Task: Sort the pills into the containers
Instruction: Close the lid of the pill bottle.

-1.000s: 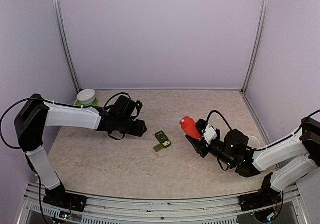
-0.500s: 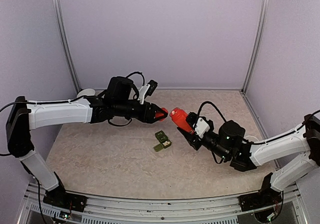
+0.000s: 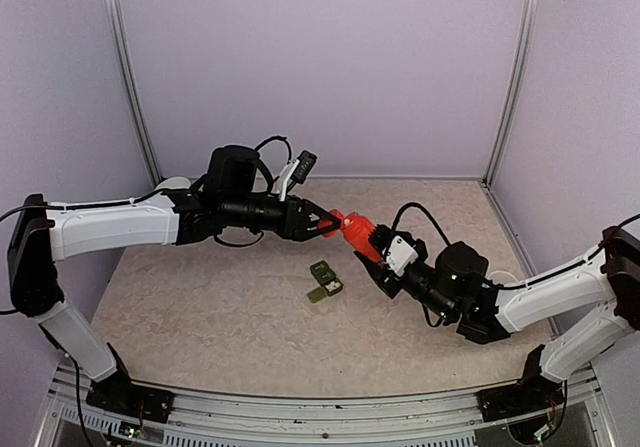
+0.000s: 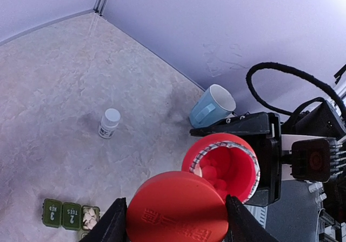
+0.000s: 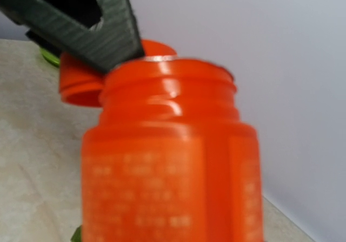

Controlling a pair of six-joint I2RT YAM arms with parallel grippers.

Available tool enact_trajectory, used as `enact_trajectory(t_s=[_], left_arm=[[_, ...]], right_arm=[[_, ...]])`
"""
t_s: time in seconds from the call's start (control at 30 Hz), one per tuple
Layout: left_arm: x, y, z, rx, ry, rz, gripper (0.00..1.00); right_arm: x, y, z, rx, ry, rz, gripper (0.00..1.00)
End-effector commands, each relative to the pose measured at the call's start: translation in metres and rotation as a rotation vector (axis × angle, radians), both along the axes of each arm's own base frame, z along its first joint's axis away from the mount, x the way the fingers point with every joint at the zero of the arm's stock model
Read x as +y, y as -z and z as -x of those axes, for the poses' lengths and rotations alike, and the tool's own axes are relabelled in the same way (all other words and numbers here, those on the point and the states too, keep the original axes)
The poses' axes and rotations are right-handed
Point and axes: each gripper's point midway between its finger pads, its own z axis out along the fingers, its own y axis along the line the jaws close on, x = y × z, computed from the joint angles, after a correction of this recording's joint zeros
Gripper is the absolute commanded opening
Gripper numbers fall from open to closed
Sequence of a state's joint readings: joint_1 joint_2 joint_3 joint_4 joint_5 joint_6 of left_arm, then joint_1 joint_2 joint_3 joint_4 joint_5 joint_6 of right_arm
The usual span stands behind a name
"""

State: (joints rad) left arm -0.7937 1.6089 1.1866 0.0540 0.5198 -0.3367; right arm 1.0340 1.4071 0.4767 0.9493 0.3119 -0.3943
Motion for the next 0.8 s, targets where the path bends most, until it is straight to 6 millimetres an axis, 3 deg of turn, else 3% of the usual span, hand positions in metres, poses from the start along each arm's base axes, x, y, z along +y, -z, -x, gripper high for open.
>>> enact_trajectory(t_s=[0.0,0.33,0.77], left_arm=[[-0.005,-0.042,0.01,-0.047,0.052,0.103,0.43],[-0.01,-0.046,0.016,0.011,0.081,0.174,0.43],[-0.013,-0.024,0.009,0.049,0.061,0.106,0.42]], right_arm=[[0.003,-0.011,0.0,-0.032,0.01,-0.042,0.46],[0.014,-0.016,0.002,-0.041,-0.019,-0.052,0.46],[0.016,-0.023,0.004,-0.066,-0.008,-0.05,0.46]])
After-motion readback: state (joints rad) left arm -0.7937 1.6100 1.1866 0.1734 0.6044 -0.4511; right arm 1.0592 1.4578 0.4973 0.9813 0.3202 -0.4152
